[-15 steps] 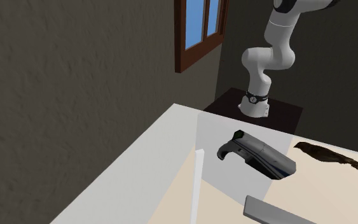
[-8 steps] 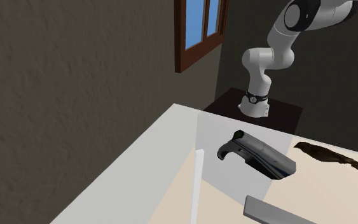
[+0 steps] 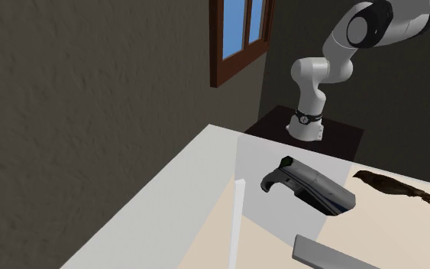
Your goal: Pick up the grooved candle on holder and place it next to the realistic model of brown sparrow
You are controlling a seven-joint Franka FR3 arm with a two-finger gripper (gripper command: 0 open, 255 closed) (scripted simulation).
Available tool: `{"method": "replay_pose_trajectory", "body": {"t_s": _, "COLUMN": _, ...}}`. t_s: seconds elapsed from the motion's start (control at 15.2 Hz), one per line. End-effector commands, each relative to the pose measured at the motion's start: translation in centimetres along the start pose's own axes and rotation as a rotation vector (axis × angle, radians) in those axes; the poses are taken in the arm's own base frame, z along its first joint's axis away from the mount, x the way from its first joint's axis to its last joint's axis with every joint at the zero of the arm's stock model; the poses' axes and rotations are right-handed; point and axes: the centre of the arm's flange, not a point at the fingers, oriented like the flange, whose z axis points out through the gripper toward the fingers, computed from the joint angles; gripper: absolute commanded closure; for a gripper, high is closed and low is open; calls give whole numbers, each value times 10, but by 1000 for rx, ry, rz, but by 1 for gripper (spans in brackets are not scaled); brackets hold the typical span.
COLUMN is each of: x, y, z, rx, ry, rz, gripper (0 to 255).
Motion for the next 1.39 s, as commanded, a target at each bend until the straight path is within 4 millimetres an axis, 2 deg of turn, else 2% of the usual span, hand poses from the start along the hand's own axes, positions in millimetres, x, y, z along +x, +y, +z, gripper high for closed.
{"method": "replay_pose_trajectory", "body": {"t_s": 0.0, "x": 0, "y": 0, "z": 11, "rx": 1, "ry": 0, "rz": 0, "gripper": 255}}
{"method": "replay_pose_trajectory", "body": {"t_s": 1.32, "x": 1, "y": -3, "z": 116, "rx": 1, "ry": 0, "rz": 0, "gripper": 255}}
